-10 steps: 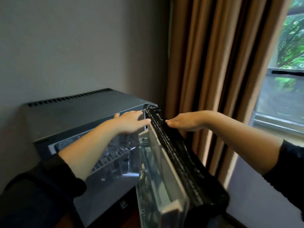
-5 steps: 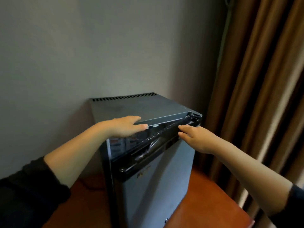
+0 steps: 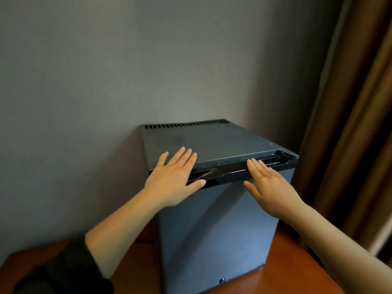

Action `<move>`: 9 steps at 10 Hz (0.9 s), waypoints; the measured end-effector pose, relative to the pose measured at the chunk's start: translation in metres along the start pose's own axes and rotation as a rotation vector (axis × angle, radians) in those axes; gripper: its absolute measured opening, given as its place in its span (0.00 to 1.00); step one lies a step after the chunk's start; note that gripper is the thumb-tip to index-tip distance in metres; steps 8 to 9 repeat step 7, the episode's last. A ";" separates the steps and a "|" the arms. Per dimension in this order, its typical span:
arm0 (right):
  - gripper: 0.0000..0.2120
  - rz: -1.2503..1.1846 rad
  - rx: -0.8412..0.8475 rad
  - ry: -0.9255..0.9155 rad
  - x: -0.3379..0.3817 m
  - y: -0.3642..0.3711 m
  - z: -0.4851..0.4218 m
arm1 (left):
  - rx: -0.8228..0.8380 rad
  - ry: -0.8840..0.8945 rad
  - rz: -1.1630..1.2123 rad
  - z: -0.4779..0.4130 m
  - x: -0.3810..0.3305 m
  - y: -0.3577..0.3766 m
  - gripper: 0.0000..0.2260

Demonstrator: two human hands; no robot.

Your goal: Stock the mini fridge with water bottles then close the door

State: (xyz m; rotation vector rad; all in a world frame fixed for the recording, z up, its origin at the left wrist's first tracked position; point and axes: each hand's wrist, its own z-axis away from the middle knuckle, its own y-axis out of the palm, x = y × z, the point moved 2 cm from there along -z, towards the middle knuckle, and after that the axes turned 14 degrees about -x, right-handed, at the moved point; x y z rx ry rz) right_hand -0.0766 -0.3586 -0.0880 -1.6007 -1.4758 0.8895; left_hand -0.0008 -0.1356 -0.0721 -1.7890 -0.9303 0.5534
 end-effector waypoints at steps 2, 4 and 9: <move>0.26 -0.194 -0.070 -0.041 0.004 0.001 -0.022 | 0.058 -0.052 0.160 -0.011 0.007 -0.001 0.33; 0.24 -0.387 0.073 -0.131 0.015 -0.009 -0.082 | 0.118 -0.156 0.338 -0.045 0.022 -0.019 0.28; 0.16 -0.696 0.029 -0.249 -0.005 -0.076 -0.168 | -0.213 -0.196 0.608 -0.108 0.019 -0.091 0.12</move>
